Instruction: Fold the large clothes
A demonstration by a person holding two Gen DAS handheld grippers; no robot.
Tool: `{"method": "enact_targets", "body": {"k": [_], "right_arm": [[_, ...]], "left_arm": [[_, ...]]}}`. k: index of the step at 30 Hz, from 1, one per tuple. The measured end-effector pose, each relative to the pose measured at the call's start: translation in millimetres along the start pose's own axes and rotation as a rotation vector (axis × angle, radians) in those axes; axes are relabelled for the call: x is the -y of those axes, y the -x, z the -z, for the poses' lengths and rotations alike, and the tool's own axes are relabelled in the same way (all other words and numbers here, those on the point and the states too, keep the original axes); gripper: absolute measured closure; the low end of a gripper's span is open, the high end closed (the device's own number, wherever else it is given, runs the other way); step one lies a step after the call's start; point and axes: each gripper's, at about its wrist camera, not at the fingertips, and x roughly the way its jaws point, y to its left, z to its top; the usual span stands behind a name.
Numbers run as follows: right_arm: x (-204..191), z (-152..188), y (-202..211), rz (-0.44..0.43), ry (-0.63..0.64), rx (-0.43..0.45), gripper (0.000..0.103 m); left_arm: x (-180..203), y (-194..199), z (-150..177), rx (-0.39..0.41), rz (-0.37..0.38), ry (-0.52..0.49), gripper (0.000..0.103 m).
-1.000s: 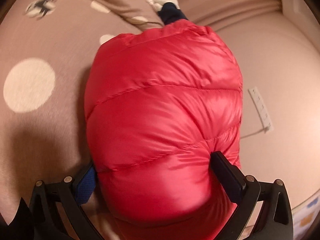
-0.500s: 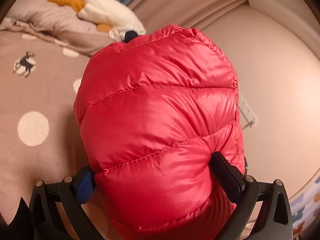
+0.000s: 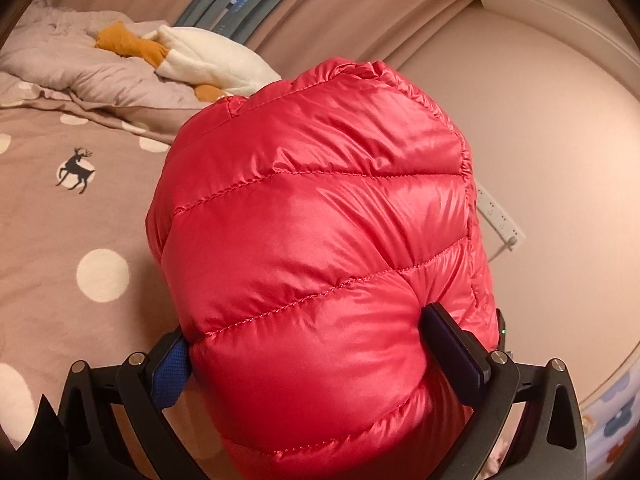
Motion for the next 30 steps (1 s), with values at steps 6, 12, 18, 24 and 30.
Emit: {"method": "enact_targets", "body": {"k": [6, 12, 18, 24, 30], "right_arm": [[-3, 4, -16, -0.003, -0.016, -0.016, 0.078], [-36, -2, -46, -0.012, 0.051, -0.03, 0.078], [-36, -29, -118, 0.052, 0.116, -0.067, 0.076], [82, -22, -189, 0.446, -0.008, -0.208, 0.069], [127, 2, -178, 0.489, -0.058, -0.229, 0.053]], "left_arm": [[11, 28, 10, 0.032, -0.013, -0.014, 0.001], [4, 59, -15, 0.098, 0.008, 0.001, 0.001], [-47, 55, -58, 0.201, -0.06, 0.001, 0.001], [-190, -17, -26, 0.018, -0.271, 0.296, 0.0], [-178, -1, -27, 0.016, -0.3, 0.248, 0.0]]}}
